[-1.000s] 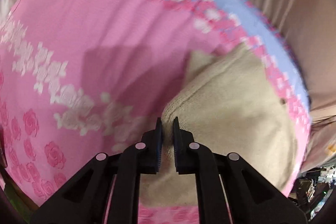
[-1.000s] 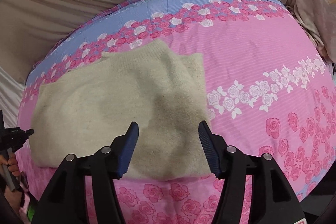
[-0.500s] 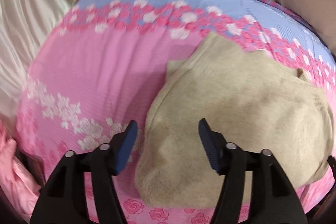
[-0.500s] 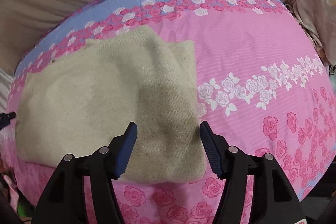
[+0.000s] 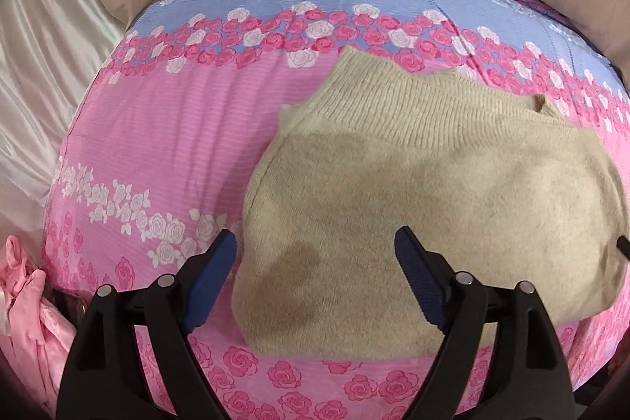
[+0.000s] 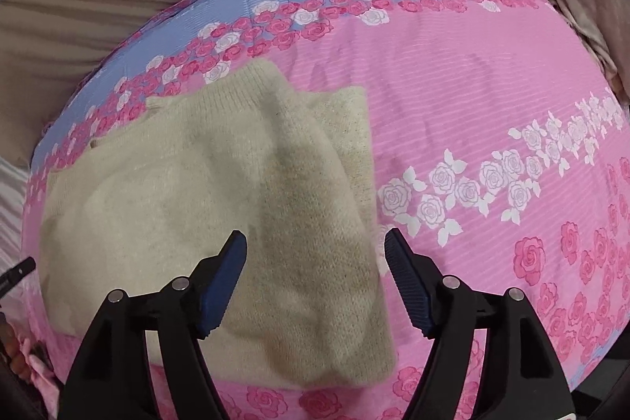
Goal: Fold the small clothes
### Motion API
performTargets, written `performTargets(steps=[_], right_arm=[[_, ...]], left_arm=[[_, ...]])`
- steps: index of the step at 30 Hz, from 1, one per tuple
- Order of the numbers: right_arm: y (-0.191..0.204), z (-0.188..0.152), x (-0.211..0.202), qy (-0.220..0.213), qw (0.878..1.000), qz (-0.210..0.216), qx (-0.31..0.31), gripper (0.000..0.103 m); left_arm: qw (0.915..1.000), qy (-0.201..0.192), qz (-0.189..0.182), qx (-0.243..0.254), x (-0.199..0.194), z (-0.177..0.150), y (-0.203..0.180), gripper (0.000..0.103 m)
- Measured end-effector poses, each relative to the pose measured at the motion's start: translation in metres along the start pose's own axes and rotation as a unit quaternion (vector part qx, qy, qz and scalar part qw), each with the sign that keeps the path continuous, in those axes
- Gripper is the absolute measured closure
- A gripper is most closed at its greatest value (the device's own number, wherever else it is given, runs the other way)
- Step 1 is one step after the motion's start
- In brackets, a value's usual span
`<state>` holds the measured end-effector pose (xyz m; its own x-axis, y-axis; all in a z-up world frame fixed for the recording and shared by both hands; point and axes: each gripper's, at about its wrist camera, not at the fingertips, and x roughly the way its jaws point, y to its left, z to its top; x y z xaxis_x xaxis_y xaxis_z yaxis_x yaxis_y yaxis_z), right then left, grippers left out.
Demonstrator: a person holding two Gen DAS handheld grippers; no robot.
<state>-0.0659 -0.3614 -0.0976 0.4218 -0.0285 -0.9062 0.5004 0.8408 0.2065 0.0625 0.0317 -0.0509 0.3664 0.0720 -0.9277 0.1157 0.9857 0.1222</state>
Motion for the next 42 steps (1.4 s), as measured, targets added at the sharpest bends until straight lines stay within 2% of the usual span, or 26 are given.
performTargets(steps=[8, 11, 12, 13, 15, 17, 18, 19, 20, 22, 24, 25, 27, 28, 31, 32, 35, 36, 37, 38, 39, 40, 42], right_arm=[[-0.018, 0.045, 0.035, 0.007, 0.998, 0.036, 0.046, 0.030], [-0.021, 0.057, 0.053, 0.025, 0.997, 0.048, 0.059, 0.031], [-0.020, 0.060, 0.056, 0.024, 0.997, 0.055, 0.057, 0.040], [-0.017, 0.062, 0.056, 0.023, 0.997, 0.060, 0.047, 0.082], [-0.009, 0.068, 0.043, 0.009, 0.998, 0.056, 0.035, 0.084], [-0.001, 0.070, 0.028, -0.022, 0.998, 0.054, 0.015, 0.082], [0.003, 0.071, 0.033, -0.022, 0.999, 0.031, -0.006, 0.079], [0.005, 0.070, 0.046, 0.000, 1.000, -0.002, -0.024, 0.070], [0.005, 0.070, 0.052, 0.015, 0.999, -0.019, -0.028, 0.069], [0.005, 0.066, 0.037, -0.007, 1.000, -0.013, -0.019, 0.066], [0.009, 0.061, 0.015, -0.033, 0.999, -0.024, -0.019, 0.051], [0.010, 0.057, 0.005, -0.042, 0.999, -0.024, -0.017, 0.040], [0.012, 0.048, -0.010, -0.052, 0.998, -0.013, -0.019, 0.040], [0.014, 0.041, -0.016, -0.053, 0.998, -0.017, -0.024, 0.040], [0.019, 0.021, -0.027, -0.053, 0.998, -0.020, -0.027, 0.040], [0.020, 0.015, -0.028, -0.050, 0.998, -0.018, -0.027, 0.040], [0.033, -0.008, -0.030, -0.036, 0.999, 0.001, -0.029, 0.040], [0.038, -0.014, -0.029, -0.031, 0.999, 0.005, -0.037, 0.040], [0.045, -0.018, -0.028, -0.028, 0.998, 0.002, -0.051, 0.040], [0.051, -0.022, -0.026, -0.025, 0.998, -0.004, -0.062, 0.040], [0.056, -0.026, -0.025, -0.021, 0.997, -0.007, -0.071, 0.040], [0.059, -0.028, -0.026, -0.019, 0.997, -0.003, -0.074, 0.040], [0.064, -0.032, -0.030, -0.019, 0.997, 0.009, -0.079, 0.039]], left_arm=[[0.9992, 0.020, -0.010, -0.032, 0.010, 0.001, 0.010, 0.022], [0.9991, 0.024, -0.011, -0.034, 0.013, 0.003, 0.008, 0.022], [0.9991, 0.024, -0.008, -0.033, 0.015, 0.004, 0.007, 0.022], [0.9992, 0.025, -0.006, -0.030, 0.016, 0.005, 0.006, 0.022], [0.9992, 0.025, -0.008, -0.029, 0.017, 0.007, 0.005, 0.022], [0.9992, 0.022, -0.012, -0.032, 0.018, 0.009, 0.007, 0.017], [0.9990, 0.020, -0.015, -0.037, 0.020, 0.010, 0.008, 0.014], [0.9985, 0.021, -0.023, -0.045, 0.023, 0.010, 0.010, 0.014], [0.9979, 0.024, -0.032, -0.051, 0.027, 0.011, 0.012, 0.014], [0.9959, 0.037, -0.048, -0.066, 0.035, 0.011, 0.019, 0.014], [0.9923, 0.049, -0.064, -0.094, 0.043, 0.007, 0.033, 0.014], [0.9893, 0.052, -0.077, -0.112, 0.046, 0.003, 0.041, 0.014], [0.9771, 0.066, -0.118, -0.164, 0.057, -0.009, 0.061, 0.013], [0.9659, 0.080, -0.145, -0.200, 0.066, -0.017, 0.074, 0.013], [0.9446, 0.108, -0.179, -0.253, 0.085, -0.034, 0.093, 0.013], [0.9399, 0.092, -0.195, -0.265, 0.083, -0.038, 0.097, 0.012], [0.9437, 0.086, -0.191, -0.256, 0.081, -0.039, 0.093, 0.013], [0.9472, 0.085, -0.186, -0.247, 0.080, -0.037, 0.089, 0.019], [0.9511, 0.082, -0.183, -0.235, 0.078, -0.035, 0.084, 0.033], [0.9557, 0.076, -0.186, -0.215, 0.076, -0.032, 0.079, 0.043], [0.9564, 0.076, -0.196, -0.202, 0.075, -0.030, 0.075, 0.067], [0.9539, 0.081, -0.211, -0.198, 0.077, -0.029, 0.072, 0.076], [0.9511, 0.081, -0.216, -0.205, 0.075, -0.027, 0.073, 0.085]])
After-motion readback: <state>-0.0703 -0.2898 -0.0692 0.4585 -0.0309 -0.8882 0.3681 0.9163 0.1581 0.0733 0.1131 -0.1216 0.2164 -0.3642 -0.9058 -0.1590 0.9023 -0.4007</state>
